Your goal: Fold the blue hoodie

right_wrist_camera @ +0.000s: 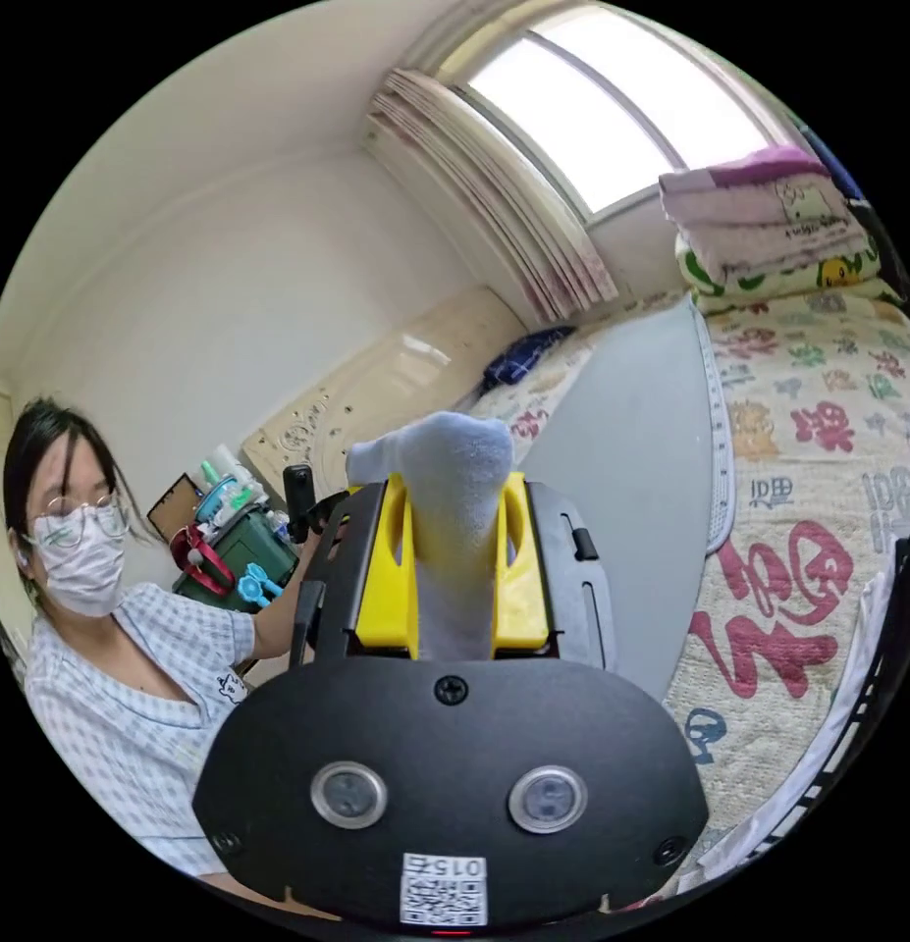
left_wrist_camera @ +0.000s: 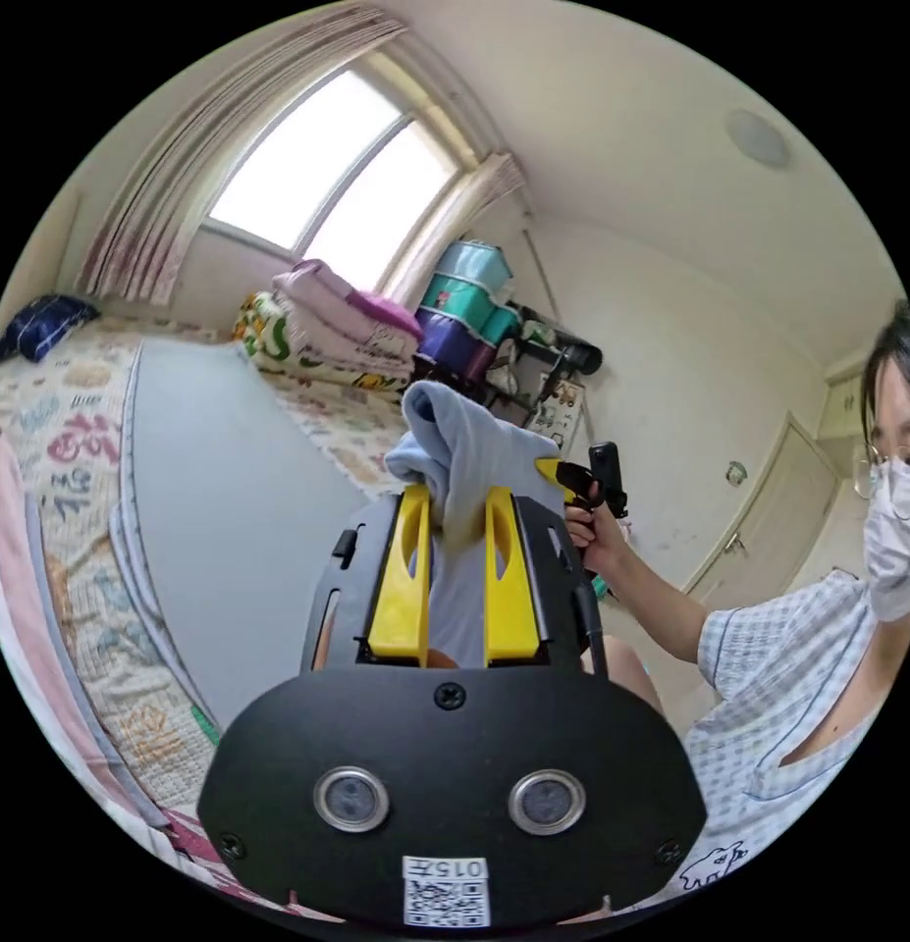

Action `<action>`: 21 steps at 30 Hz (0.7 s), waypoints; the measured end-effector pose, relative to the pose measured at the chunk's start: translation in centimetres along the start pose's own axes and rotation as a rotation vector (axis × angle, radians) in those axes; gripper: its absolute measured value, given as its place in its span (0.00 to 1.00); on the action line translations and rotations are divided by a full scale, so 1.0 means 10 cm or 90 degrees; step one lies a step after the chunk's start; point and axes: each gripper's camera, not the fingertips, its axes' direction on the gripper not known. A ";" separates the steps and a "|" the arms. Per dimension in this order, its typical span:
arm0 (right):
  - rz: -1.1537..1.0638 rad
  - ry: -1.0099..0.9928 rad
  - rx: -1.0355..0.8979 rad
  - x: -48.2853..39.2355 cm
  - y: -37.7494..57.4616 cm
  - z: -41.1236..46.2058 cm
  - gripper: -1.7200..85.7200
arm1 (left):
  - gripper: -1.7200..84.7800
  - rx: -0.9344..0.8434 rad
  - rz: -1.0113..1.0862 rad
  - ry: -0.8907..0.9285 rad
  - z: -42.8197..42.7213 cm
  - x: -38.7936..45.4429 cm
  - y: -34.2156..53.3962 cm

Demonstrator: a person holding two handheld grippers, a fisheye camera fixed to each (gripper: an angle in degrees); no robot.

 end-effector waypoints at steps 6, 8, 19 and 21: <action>-0.107 0.066 0.140 -1.04 -0.16 -1.32 0.16 | 0.11 0.017 0.175 0.054 0.45 1.65 -0.75; -0.117 0.123 0.154 -1.31 -0.20 -1.77 0.16 | 0.11 0.014 0.195 0.093 0.85 2.12 -0.90; -0.018 0.397 0.056 -1.25 -0.79 -2.81 0.15 | 0.11 -0.026 0.073 0.264 3.33 3.00 -1.17; 0.007 0.443 0.016 -0.89 -0.94 -2.66 0.16 | 0.11 -0.045 0.044 0.242 3.80 2.95 -1.13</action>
